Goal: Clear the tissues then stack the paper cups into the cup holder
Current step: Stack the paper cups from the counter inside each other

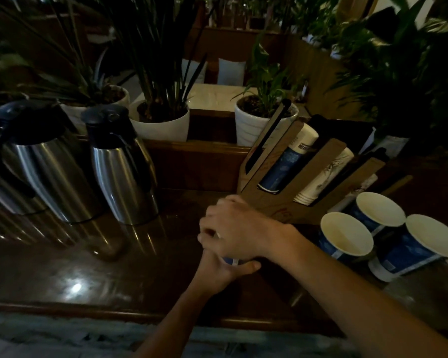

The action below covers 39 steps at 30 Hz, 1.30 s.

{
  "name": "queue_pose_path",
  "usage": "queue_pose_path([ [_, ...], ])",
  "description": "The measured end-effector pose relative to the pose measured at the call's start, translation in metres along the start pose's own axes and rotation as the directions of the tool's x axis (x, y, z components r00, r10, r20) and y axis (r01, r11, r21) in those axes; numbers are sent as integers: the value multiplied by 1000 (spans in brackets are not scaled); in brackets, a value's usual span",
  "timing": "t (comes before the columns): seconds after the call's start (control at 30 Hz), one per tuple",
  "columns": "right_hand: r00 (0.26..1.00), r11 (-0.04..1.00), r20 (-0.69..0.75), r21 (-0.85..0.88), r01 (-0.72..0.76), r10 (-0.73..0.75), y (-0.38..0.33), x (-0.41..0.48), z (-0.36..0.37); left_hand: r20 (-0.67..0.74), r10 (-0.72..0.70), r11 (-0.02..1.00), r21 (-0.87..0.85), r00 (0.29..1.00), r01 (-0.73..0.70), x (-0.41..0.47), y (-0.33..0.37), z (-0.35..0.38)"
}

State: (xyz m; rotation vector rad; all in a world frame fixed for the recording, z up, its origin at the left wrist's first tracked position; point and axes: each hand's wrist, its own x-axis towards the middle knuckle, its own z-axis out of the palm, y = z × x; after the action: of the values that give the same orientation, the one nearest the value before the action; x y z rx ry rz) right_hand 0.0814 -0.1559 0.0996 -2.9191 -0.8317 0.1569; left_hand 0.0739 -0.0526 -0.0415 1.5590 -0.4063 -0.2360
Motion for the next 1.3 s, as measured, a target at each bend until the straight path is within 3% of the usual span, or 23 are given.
queue_pose_path([
  [0.07,998,999,-48,-18,49,-50,-1,1,0,-20,6,999,-32,1000,-6,-2,0,1],
  [0.2,995,1000,-103,24,19,-16,-1,1,4,9,21,999,-43,1000,-20,-1,-4,0],
  [0.37,997,997,15,23,-76,76,3,-5,3,18,22,999,-50,1000,-21,-2,-4,0],
  [0.57,960,981,-203,48,-186,192,-1,-19,11,-19,149,989,-10,989,-149,1,5,1],
  [0.77,909,968,-334,104,-227,248,-8,-29,18,-32,142,986,89,989,-139,4,-5,1],
  [1.1,962,978,-176,34,-206,209,-5,-26,11,-26,132,984,125,991,-128,2,2,2],
  [1.2,978,978,-86,103,-182,191,-2,-30,3,-7,118,985,124,993,-117,-1,4,5],
  [1.3,973,947,-92,264,-183,214,7,-46,-8,-38,27,997,79,999,-24,-4,-2,7],
])
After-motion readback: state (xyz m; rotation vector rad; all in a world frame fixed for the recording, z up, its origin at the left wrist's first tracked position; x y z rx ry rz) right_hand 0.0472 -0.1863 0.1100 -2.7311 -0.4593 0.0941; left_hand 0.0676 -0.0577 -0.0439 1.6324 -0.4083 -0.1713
